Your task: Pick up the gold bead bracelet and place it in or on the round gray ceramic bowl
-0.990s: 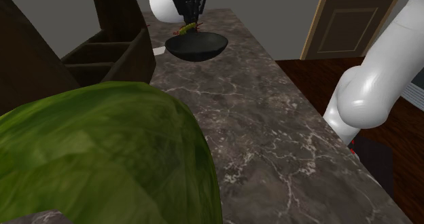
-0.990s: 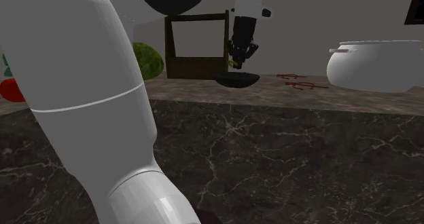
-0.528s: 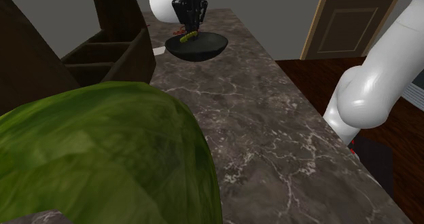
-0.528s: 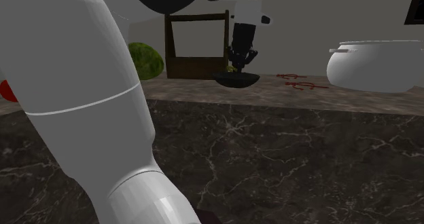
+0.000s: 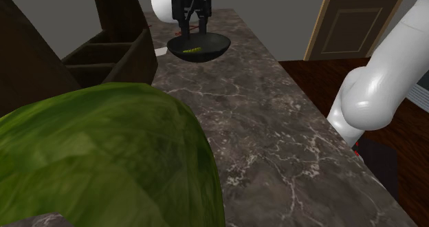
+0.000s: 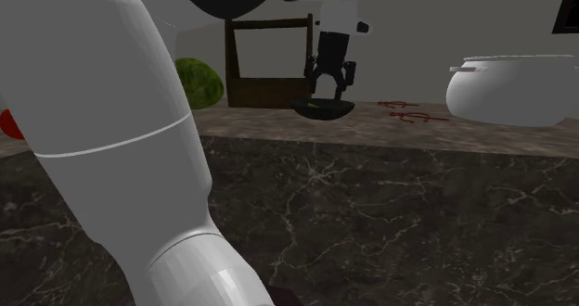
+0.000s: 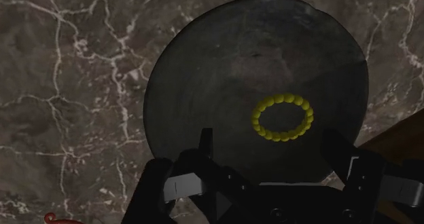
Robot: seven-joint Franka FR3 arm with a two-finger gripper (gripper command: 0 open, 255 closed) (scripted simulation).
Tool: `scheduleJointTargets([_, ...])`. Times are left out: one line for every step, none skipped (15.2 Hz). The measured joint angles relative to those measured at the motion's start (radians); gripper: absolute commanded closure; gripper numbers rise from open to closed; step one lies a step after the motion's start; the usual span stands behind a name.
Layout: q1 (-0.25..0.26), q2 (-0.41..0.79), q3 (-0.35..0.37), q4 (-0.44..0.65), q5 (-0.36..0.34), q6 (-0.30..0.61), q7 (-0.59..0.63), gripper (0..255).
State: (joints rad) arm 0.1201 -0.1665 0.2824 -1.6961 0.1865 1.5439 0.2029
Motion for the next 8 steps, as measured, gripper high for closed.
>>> scheduleJointTargets([0.000,0.000,0.000,0.000,0.000,0.000,0.000,0])
scheduleJointTargets([0.000,0.000,0.000,0.000,0.000,0.000,0.000,0])
scheduleJointTargets([-0.001,0.008,0.000,0.023,-0.002,-0.016,0.002,0])
scheduleJointTargets([-0.002,0.016,-0.002,0.059,-0.004,-0.042,0.004,0])
scheduleJointTargets([-0.002,0.023,-0.001,0.091,-0.006,-0.067,0.010,0])
scheduleJointTargets([-0.003,0.040,-0.002,0.139,-0.010,-0.099,0.014,0])
scheduleJointTargets([-0.004,0.044,-0.004,0.160,-0.011,-0.115,0.014,0])
scheduleJointTargets([-0.005,0.050,-0.005,0.175,-0.012,-0.126,0.014,0])
